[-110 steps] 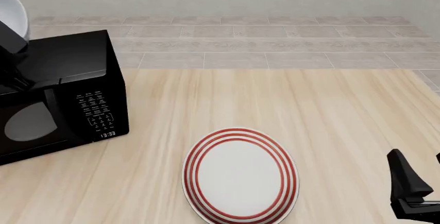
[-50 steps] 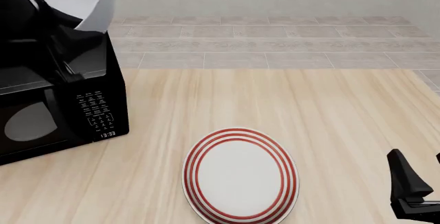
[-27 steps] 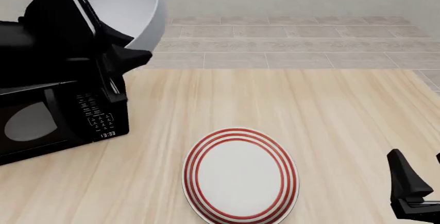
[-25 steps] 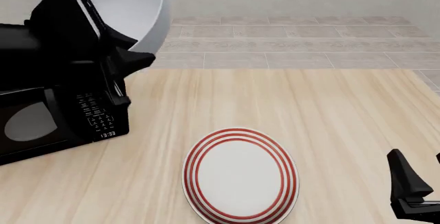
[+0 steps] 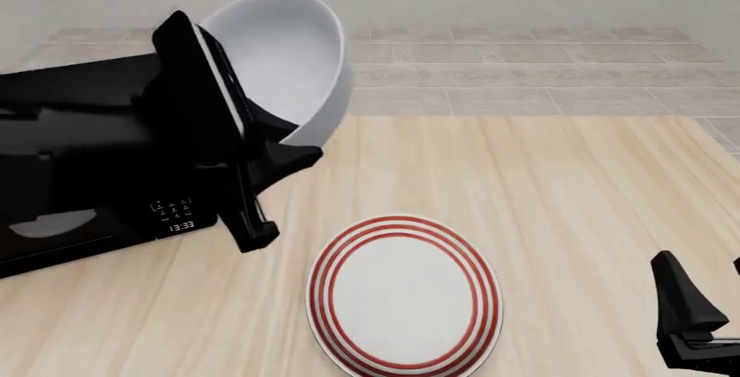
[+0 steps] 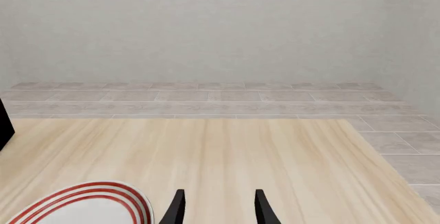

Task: Pick up the white bowl and put it on the plate.

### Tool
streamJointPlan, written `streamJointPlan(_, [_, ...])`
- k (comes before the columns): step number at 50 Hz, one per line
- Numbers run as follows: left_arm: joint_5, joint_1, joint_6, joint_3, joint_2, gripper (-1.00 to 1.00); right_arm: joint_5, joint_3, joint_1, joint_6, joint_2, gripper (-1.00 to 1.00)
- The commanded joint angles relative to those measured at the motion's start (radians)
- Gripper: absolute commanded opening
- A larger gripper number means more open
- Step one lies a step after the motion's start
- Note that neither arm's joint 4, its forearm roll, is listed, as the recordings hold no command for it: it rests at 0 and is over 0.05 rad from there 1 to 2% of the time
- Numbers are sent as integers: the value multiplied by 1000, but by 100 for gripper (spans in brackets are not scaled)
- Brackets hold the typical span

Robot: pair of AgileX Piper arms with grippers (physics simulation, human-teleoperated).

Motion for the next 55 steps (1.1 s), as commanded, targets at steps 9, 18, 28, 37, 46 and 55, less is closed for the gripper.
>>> streamJointPlan(9, [-75, -113, -43, 65, 24, -100, 0, 1, -1, 0, -1, 100])
streamJointPlan(18, [-95, -177, -70, 92, 19, -100, 0, 1, -1, 0, -2, 100])
streamJointPlan(28, [-109, -226, -94, 129, 16, -100, 0, 1, 0, 0, -1, 100])
streamJointPlan(37, [-137, -260, -114, 161, 6, -100, 0, 1, 0, 0, -1, 100])
streamJointPlan(46, [-156, -269, -133, 167, 12, -100, 0, 1, 0, 0, -2, 100])
streamJointPlan(55, [-172, -282, -167, 171, 12, -100, 0, 1, -1, 0, -2, 100])
